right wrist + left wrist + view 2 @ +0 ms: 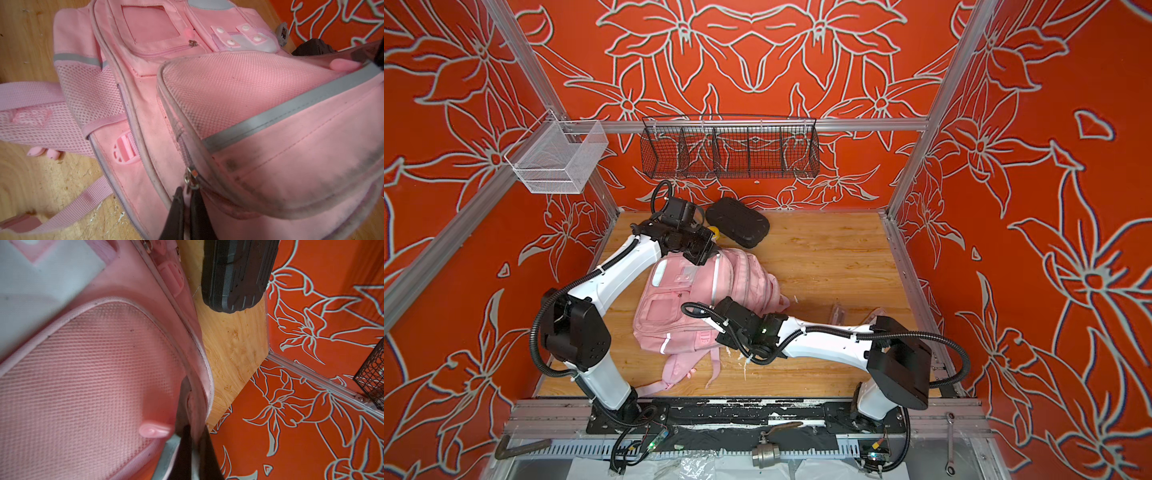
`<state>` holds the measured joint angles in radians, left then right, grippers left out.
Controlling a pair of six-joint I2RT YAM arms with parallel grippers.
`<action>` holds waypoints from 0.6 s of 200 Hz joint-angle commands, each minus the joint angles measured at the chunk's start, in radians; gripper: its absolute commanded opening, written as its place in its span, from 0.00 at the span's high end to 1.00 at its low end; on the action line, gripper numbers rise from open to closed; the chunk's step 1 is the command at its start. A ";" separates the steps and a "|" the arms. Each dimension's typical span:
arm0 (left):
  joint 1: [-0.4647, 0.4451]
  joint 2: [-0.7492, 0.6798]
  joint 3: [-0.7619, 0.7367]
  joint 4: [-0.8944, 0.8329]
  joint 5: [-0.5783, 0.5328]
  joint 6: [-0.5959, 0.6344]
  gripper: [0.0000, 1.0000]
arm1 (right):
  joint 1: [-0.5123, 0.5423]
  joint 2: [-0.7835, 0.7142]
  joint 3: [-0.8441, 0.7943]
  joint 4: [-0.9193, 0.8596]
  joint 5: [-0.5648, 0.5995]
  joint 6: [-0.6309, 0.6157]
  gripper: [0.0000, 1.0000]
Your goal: Pack the student bag
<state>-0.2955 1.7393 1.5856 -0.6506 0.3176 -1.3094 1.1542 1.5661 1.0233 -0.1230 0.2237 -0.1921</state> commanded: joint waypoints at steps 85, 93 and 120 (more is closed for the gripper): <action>-0.009 0.023 0.092 0.224 -0.050 -0.097 1.00 | 0.042 0.124 0.159 -0.089 -0.044 0.019 1.00; -0.010 0.023 0.093 0.221 -0.046 -0.098 1.00 | 0.042 0.106 0.132 -0.042 -0.073 0.012 1.00; -0.010 0.000 0.059 0.234 -0.049 -0.106 1.00 | 0.009 0.005 -0.027 0.176 -0.197 0.010 1.00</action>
<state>-0.3023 1.7672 1.6138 -0.6384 0.2813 -1.3674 1.1519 1.6566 1.0977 -0.1078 0.2203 -0.1822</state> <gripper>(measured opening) 0.060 0.071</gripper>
